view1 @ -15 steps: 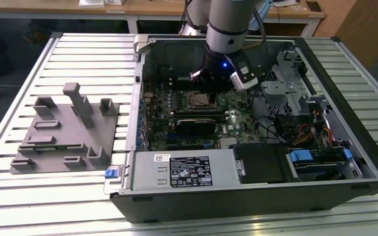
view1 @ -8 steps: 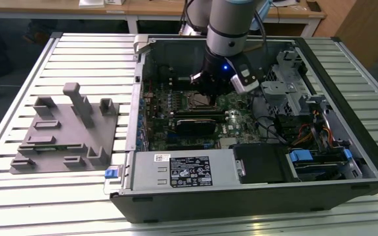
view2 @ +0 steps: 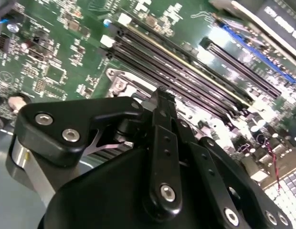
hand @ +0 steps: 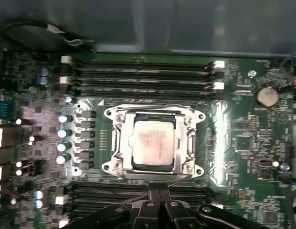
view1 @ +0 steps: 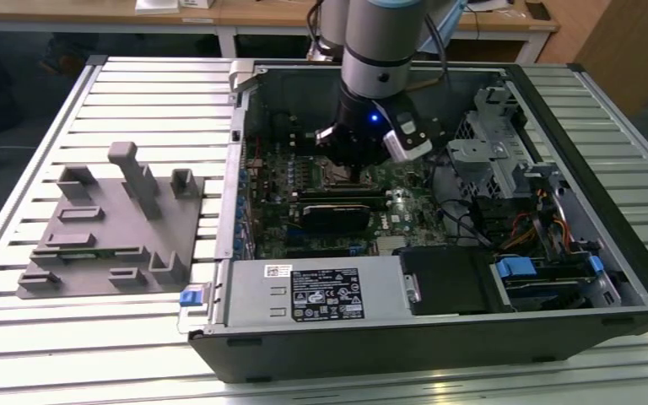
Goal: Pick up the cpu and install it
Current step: 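Install the second cpu locking lever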
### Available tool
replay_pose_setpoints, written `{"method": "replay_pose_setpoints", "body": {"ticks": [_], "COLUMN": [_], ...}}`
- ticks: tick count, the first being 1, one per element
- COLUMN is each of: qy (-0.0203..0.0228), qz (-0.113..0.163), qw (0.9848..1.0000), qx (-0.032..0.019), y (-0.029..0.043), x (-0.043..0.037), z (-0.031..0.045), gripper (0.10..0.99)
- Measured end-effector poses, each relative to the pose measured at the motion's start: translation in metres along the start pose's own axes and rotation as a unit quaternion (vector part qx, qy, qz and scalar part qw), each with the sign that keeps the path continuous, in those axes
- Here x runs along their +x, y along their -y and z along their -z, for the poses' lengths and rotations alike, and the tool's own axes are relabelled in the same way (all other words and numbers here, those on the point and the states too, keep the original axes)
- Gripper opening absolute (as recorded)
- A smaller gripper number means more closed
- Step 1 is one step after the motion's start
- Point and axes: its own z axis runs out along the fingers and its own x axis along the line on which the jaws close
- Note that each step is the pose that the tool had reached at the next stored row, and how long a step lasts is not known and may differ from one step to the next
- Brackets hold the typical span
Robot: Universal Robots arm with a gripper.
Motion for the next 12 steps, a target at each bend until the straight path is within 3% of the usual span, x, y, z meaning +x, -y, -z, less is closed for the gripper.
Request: {"method": "replay_pose_setpoints", "body": {"ticks": [5,12], "qy": [0.0,-0.0002], "qz": [0.0,0.0], "qw": [1.0,1.0], "qx": [0.0,-0.0002], "y": [0.0005,0.0011], "x": [0.0092,0.0137], "z": [-0.0005,-0.004], "gripper": [0.106,0.106]}}
